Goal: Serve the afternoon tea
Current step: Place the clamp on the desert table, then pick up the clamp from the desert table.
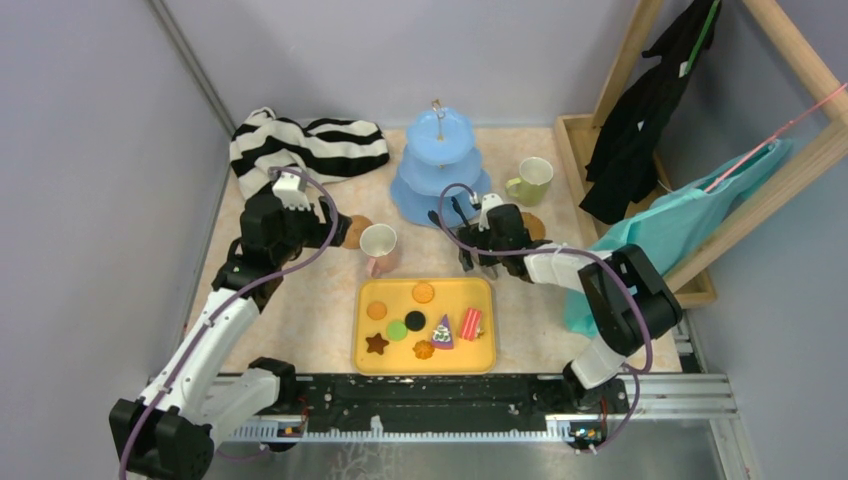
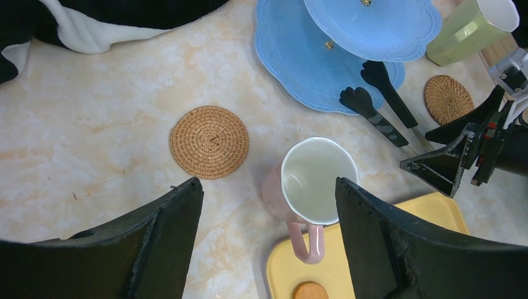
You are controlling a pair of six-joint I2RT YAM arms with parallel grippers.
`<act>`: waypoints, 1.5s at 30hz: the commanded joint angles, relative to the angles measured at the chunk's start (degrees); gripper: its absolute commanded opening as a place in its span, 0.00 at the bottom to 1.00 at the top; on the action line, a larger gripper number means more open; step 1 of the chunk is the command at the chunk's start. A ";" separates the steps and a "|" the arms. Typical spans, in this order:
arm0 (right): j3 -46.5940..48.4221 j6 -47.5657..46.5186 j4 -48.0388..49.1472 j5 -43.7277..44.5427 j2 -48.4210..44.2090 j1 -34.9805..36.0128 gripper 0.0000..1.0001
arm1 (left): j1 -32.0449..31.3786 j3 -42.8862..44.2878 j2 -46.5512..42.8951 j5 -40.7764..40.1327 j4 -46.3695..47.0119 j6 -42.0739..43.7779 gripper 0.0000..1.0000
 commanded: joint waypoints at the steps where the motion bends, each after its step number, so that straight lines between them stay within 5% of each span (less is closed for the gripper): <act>1: 3.66 -0.83 3.24 -1.94 1.27 -0.35 0.91 | -0.40 0.04 -0.99 0.65 2.48 0.02 0.83; 20: 4.71 -0.80 5.29 4.06 4.22 -0.34 0.60 | -0.39 -3.84 -4.16 -4.55 4.29 1.07 0.84; 34: 4.73 -1.21 4.55 5.26 -1.23 0.62 0.54 | -0.39 -3.89 -3.52 -3.93 4.78 0.56 0.84; 38: 5.59 -1.36 2.73 5.53 -0.21 0.71 0.56 | -0.40 -3.89 -3.26 -3.87 4.71 0.80 0.84; 45: 5.45 -1.61 1.47 4.70 1.01 0.71 0.80 | -0.40 -4.08 -3.84 -4.18 4.48 1.12 0.84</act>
